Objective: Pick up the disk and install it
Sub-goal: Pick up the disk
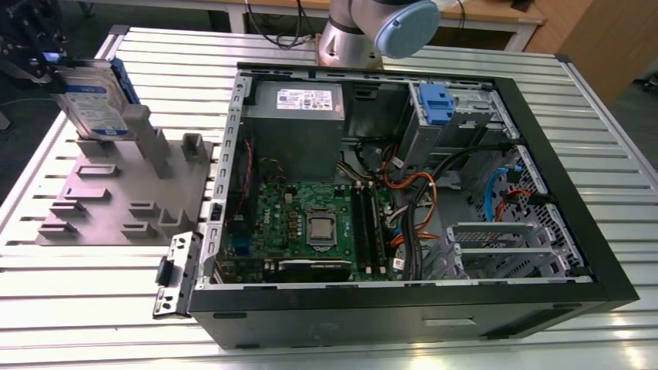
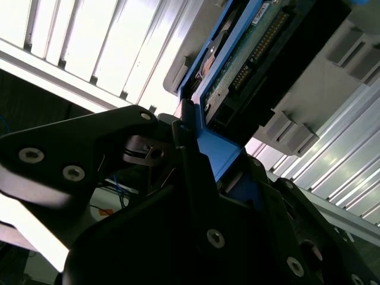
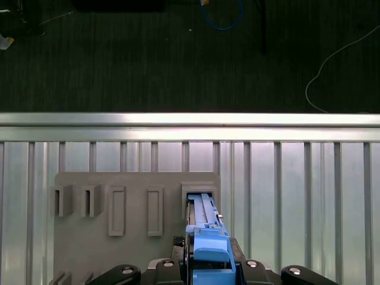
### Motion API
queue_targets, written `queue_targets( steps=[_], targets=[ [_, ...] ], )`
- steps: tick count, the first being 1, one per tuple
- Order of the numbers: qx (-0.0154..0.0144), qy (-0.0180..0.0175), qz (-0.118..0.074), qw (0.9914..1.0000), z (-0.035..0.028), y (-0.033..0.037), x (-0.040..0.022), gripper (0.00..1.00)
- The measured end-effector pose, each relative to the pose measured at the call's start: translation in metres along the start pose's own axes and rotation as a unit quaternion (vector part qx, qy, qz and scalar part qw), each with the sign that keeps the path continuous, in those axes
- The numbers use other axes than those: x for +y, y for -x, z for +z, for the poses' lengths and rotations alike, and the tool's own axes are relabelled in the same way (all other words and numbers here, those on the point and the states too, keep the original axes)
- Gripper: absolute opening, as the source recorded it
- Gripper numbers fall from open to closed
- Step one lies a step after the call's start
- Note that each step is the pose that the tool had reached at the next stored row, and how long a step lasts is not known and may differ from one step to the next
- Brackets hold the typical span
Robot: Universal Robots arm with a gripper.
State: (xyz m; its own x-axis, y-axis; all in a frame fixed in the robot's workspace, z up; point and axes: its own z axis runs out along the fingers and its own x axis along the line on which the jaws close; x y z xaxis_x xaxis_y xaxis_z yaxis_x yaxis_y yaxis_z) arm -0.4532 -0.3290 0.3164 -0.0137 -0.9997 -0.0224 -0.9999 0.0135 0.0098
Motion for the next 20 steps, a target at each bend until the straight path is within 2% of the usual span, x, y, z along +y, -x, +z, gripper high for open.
queue_targets(
  steps=[12, 14, 20],
  targets=[
    [0.0, 0.0, 0.0, 1.0, -0.0025, 0.0001, 0.0, 0.36],
    [0.0, 0.0, 0.0, 1.0, -0.0077, 0.0002, 0.0001, 0.36],
    [0.0, 0.0, 0.0, 1.0, -0.0092, 0.0002, 0.0001, 0.36]
  ],
)
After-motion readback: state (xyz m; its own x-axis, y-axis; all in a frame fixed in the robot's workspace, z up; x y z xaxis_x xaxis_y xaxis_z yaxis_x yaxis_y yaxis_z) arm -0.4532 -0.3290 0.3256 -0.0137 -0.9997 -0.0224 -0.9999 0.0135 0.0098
